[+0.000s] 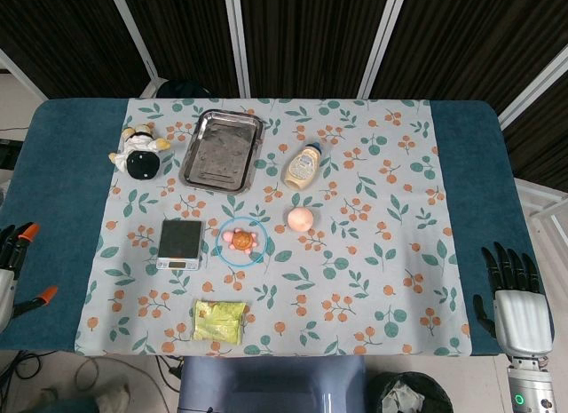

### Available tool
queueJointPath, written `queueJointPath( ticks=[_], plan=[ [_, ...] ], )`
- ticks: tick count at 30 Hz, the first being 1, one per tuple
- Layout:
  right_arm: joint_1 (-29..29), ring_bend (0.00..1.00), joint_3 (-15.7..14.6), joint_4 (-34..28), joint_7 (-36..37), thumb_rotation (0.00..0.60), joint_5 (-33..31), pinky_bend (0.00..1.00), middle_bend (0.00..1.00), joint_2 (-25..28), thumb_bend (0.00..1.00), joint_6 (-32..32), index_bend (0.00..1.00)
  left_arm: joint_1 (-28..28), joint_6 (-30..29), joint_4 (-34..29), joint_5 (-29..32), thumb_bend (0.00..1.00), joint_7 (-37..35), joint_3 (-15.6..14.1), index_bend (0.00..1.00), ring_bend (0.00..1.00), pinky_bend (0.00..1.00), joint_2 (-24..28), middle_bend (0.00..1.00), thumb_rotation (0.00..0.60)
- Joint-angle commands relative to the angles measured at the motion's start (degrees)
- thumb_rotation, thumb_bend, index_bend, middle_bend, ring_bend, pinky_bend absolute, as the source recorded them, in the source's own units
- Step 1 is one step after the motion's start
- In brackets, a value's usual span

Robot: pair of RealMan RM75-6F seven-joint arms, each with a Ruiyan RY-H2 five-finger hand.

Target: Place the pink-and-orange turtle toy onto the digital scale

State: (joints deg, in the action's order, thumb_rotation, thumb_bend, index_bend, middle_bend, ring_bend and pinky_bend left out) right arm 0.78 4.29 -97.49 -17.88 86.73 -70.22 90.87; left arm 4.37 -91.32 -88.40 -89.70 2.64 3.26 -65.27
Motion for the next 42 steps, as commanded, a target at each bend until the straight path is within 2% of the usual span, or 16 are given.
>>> queueJointPath(
  ticks=[1,19,22,25,27,29,32,37,42],
  plan=[
    [0.0,0.01,-0.1,0.0,0.1,0.600,0.0,0.00,0.00,0.0,0.50,-0.1,0.01,-0.1,0.1,-0.2,0.6,0.07,0.1,0.2,0.06,0.06,0.08,0.1,0.08,0.600],
    [-0.1,0.01,-0.1,-0.2,0.4,0.600,0.3,0.00,0.00,0.3,0.50,0.1,0.01,-0.2,-0.2,-0.2,0.1,0.07,1.1,0.2,0.06,0.07,0.10,-0.2,0.08,0.600],
    [-0.2,0.01,-0.1,-0.3,0.5,0.600,0.3,0.00,0.00,0.4,0.50,0.1,0.01,-0.1,-0.4,-0.1,-0.4,0.14,1.0,0.1,0.06,0.12,0.14,-0.4,0.09,0.600],
    [-0.2,0.01,0.0,-0.4,0.6,0.600,0.3,0.00,0.00,0.4,0.50,0.2,0.01,0.1,-0.2,-0.1,-1.1,0.22,1.3,-0.3,0.06,0.24,0.25,-0.3,0.16,0.600],
    [-0.2,0.01,0.0,-0.4,0.7,0.600,0.1,0.00,0.00,0.5,0.50,0.3,0.01,0.4,-0.1,-0.5,-2.6,0.29,0.5,-0.9,0.06,0.35,0.36,0.1,0.27,0.600],
    [-0.3,0.01,0.1,-0.3,0.7,0.600,0.0,0.00,0.00,0.4,0.50,0.2,0.01,0.8,0.1,-0.8,-4.2,0.39,-0.4,-1.4,0.08,0.49,0.51,0.7,0.43,0.600],
    [-0.1,0.01,0.0,-0.3,0.5,0.600,0.0,0.00,0.00,0.4,0.50,-0.1,0.01,1.7,1.3,-1.1,-5.3,0.47,0.6,-1.8,0.09,0.59,0.61,1.6,0.54,0.600],
    [0.1,0.01,-0.1,-0.1,-0.2,0.600,-0.5,0.00,0.00,0.0,0.50,-1.0,0.01,5.4,8.4,-3.0,-5.5,0.52,5.2,-2.1,0.16,0.66,0.66,2.5,0.65,0.600],
    [0.2,0.01,0.0,-0.1,-0.4,0.600,-0.7,0.00,0.00,-0.2,0.50,-0.9,0.01,10.1,19.4,-6.4,-5.0,0.52,5.4,-4.0,0.16,0.66,0.67,4.0,0.66,0.600]
  ],
)
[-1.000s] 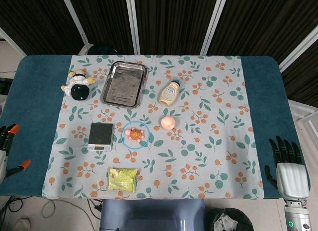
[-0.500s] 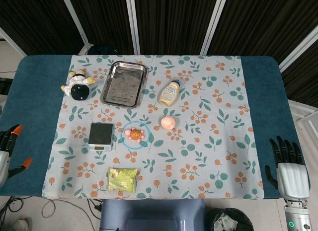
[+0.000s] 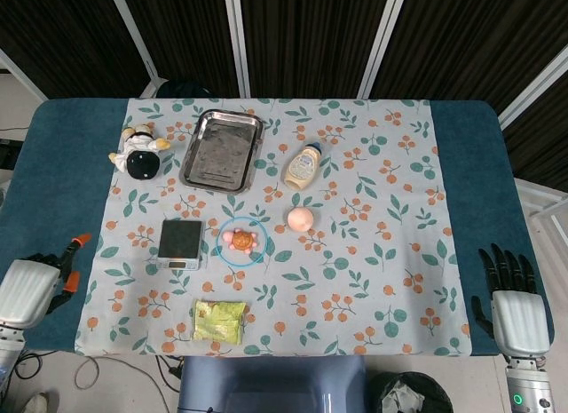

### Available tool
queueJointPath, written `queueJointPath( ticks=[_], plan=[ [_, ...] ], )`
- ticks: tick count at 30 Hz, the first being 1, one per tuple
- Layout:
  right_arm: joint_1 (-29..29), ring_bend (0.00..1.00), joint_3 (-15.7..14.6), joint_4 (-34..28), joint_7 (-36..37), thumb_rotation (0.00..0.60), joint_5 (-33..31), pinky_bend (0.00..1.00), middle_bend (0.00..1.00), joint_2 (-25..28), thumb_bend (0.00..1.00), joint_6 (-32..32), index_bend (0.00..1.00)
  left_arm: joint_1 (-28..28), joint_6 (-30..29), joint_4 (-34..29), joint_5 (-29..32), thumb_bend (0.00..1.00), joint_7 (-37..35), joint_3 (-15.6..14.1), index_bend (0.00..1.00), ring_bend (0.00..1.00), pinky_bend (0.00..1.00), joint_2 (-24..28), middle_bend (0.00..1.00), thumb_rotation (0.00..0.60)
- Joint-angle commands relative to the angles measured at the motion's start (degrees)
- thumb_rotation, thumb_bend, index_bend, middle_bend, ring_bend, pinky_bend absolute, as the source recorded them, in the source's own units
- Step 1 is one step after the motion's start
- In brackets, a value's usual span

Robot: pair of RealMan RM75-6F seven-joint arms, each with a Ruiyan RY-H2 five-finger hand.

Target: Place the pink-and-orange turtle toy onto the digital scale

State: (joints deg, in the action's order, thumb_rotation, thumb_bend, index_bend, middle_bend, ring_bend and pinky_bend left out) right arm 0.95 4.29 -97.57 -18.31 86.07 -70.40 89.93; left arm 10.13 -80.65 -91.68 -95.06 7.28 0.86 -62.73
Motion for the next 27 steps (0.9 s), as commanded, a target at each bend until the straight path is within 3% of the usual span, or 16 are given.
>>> queueJointPath(
  ticks=[1,11,27],
  plan=[
    [0.0,0.01,0.0,0.0,0.0,0.600,-0.1,0.00,0.00,0.0,0.50,0.1,0.01,5.2,10.8,-3.8,0.9,0.52,0.8,-1.7,0.17,0.66,0.67,1.8,0.66,0.600],
    [0.1,0.01,0.2,0.3,0.5,0.600,-0.6,0.00,0.00,0.1,0.50,-0.3,0.01,10.5,23.1,-6.2,8.0,0.52,7.0,-1.2,0.16,0.66,0.67,-0.3,0.65,0.600],
    [0.0,0.01,0.3,0.1,0.9,0.600,-0.5,0.00,0.00,0.3,0.50,0.0,0.01,13.6,28.3,-2.9,15.3,0.52,13.6,-0.6,0.15,0.66,0.67,-7.0,0.64,0.600]
  ],
)
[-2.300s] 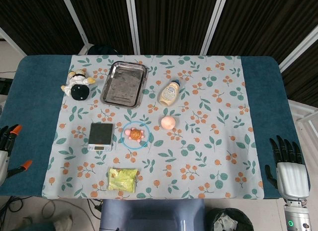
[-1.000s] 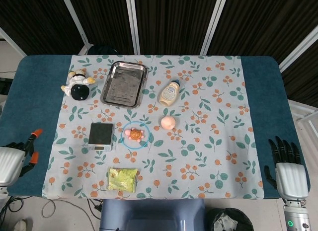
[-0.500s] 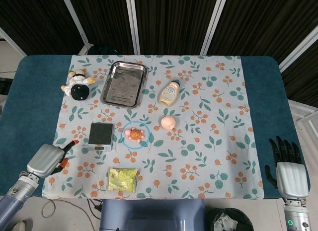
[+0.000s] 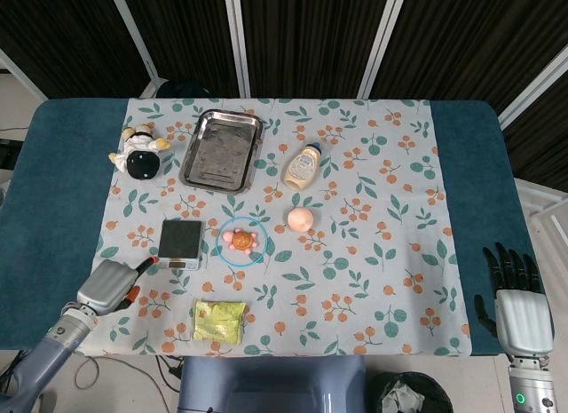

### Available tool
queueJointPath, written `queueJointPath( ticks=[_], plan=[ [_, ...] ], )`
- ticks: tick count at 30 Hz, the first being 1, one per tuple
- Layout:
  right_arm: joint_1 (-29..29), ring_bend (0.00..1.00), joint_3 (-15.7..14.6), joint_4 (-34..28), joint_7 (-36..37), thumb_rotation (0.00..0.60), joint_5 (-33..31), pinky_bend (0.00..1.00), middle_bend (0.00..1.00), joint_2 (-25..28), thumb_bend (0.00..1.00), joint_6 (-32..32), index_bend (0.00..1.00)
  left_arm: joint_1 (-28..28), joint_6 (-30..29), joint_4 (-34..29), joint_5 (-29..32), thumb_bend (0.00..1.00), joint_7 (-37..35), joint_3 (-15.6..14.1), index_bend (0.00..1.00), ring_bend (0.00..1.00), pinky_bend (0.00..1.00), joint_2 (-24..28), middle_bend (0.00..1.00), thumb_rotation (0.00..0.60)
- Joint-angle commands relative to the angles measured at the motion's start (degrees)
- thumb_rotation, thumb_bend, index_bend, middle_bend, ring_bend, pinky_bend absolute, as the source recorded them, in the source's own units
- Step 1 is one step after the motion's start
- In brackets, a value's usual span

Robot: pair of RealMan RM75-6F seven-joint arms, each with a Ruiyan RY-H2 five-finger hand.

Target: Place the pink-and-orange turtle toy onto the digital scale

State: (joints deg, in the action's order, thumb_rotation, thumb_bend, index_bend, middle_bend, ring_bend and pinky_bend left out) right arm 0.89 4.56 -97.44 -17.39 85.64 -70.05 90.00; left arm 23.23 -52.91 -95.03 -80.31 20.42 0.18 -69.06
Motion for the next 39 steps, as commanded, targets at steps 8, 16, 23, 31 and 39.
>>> queueJointPath(
  ticks=[8,16,23,31,39],
  plan=[
    [0.0,0.01,0.1,0.0,0.3,0.600,-0.1,0.00,0.00,0.1,0.50,0.0,0.01,1.0,1.4,2.3,2.8,0.52,1.6,-0.4,0.15,0.66,0.67,-2.6,0.64,0.600],
    [0.0,0.01,0.0,0.0,0.2,0.600,0.1,0.00,0.00,0.1,0.50,0.0,0.01,0.8,0.4,2.6,2.8,0.52,2.0,-1.2,0.15,0.66,0.67,-2.7,0.64,0.600],
    [0.0,0.01,0.0,0.0,0.2,0.600,0.0,0.00,0.00,0.0,0.50,0.1,0.01,1.1,1.2,3.7,3.4,0.52,1.7,-1.9,0.15,0.66,0.67,-3.0,0.63,0.600],
    [0.0,0.01,0.0,0.1,0.2,0.600,0.0,0.00,0.00,0.0,0.50,0.0,0.01,1.7,1.3,4.4,2.7,0.52,0.7,-2.4,0.15,0.66,0.67,-3.4,0.62,0.600],
    [0.0,0.01,0.1,0.0,0.2,0.600,-0.1,0.00,0.00,0.1,0.50,0.0,0.01,2.1,1.3,4.8,2.5,0.52,-0.2,-2.6,0.15,0.66,0.65,-3.4,0.62,0.600]
  ],
)
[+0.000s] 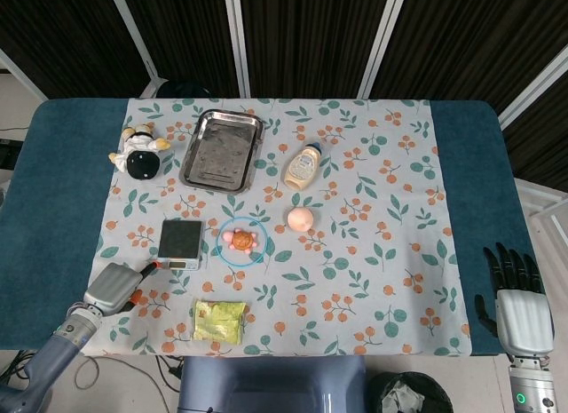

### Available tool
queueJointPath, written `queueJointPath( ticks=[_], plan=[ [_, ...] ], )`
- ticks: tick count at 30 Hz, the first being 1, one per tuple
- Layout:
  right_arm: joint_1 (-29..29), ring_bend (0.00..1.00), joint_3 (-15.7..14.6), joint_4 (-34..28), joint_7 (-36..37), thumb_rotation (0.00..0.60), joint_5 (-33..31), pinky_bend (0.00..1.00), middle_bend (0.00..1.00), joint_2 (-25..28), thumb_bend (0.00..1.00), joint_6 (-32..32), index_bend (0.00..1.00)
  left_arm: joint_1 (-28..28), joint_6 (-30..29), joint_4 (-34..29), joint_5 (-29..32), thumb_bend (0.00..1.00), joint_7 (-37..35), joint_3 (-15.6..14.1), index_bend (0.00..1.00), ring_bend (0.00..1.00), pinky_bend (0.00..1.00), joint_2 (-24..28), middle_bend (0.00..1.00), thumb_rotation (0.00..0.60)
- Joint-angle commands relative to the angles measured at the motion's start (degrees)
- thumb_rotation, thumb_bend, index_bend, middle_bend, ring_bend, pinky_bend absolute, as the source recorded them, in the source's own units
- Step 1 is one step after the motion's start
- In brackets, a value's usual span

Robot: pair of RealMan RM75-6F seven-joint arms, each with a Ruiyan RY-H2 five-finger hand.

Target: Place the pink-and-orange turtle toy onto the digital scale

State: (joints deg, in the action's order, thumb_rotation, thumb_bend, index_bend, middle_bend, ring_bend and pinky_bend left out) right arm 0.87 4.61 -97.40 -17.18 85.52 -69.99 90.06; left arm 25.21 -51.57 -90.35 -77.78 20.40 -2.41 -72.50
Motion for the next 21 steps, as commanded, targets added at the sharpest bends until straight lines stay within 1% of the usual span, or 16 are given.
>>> queueJointPath(
  ticks=[1,21],
  plan=[
    [0.0,0.01,0.0,0.0,0.0,0.600,0.0,0.00,0.00,0.0,0.50,-0.1,0.01,0.1,0.0,0.2,0.0,0.52,-0.2,0.0,0.15,0.66,0.65,0.0,0.62,0.600],
    [0.1,0.01,0.0,0.1,-0.1,0.600,-0.3,0.00,0.00,-0.1,0.50,-0.3,0.01,0.9,0.4,0.4,2.1,0.52,1.1,-0.4,0.15,0.66,0.65,-0.4,0.63,0.600]
  ],
)
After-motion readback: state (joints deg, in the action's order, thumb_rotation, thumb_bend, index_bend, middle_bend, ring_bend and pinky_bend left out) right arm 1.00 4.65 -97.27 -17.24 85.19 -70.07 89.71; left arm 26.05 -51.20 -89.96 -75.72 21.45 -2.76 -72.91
